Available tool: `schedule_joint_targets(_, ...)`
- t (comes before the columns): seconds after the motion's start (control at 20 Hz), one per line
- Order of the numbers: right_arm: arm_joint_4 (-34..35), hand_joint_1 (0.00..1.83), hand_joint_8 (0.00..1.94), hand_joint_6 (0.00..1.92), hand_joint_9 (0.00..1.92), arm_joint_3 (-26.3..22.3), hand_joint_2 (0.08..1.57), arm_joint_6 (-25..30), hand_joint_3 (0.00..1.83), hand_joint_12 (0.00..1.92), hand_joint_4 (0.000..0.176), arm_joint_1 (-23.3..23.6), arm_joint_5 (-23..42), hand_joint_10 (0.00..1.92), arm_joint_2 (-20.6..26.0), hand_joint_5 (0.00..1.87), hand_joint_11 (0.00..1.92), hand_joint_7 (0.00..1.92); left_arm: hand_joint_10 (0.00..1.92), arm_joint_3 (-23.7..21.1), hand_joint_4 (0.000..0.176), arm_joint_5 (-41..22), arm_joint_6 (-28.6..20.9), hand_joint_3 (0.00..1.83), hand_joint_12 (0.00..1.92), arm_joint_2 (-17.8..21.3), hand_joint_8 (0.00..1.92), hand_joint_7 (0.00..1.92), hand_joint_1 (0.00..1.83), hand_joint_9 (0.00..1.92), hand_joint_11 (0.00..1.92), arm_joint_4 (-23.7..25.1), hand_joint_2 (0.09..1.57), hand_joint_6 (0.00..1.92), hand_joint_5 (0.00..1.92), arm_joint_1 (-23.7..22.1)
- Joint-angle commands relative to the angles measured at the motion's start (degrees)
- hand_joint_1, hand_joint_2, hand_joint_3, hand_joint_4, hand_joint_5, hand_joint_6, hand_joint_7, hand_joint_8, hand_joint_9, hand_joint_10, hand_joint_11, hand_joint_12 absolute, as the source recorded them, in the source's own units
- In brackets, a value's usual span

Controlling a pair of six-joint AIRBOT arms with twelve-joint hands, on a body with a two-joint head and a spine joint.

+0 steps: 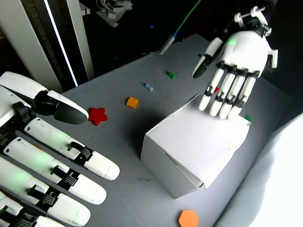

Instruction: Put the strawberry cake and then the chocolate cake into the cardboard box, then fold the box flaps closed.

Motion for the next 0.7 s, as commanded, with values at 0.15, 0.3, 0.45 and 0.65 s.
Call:
schedule_joint_targets(0.15,-0.9,0.00,0.02,0.03,0.22,0.2,1.25,0.4,0.00,0.53,0.000,0.3,6.0,0.02,0.8,0.22,0.00,0.27,0.02,-4.5,0.029,-1.3,-1.4,0.00,0.78,6.3,0.02,0.24,0.00,0.24,0.00,-2.8,1.35,0.01,0.15,-1.1)
schedule_joint_targets(0.3,-0.9,0.00,0.03,0.06,0.43,0.2,1.21,0.4,0.00,0.80,0.000,0.3,5.7,0.05,0.8,0.50,0.00,0.53,0.11,-8.3,0.004,-2.9,-2.9,0.00,1.38,12.0,0.06,0.57,0.00,0.56,0.05,-0.6,1.36,0.05,0.41,-0.7)
schedule_joint_targets(0.45,-0.9,0.01,0.05,0.07,0.71,0.2,1.22,0.4,0.00,1.35,0.000,0.3,5.4,0.13,0.8,0.69,0.09,0.77,0.74,-10.0,0.000,-4.0,-4.0,0.00,1.53,16.5,0.19,0.78,0.10,0.52,0.18,-0.5,1.36,0.05,0.70,0.5)
schedule_joint_targets(0.65,-1.0,0.02,0.90,0.22,0.73,0.2,1.26,0.3,0.00,1.89,0.000,0.3,4.8,1.61,0.8,1.03,0.45,1.02,1.63,-10.1,0.000,-5.1,-4.9,0.00,1.89,21.7,1.29,0.83,0.18,0.65,0.33,-1.9,1.39,0.85,0.80,1.3)
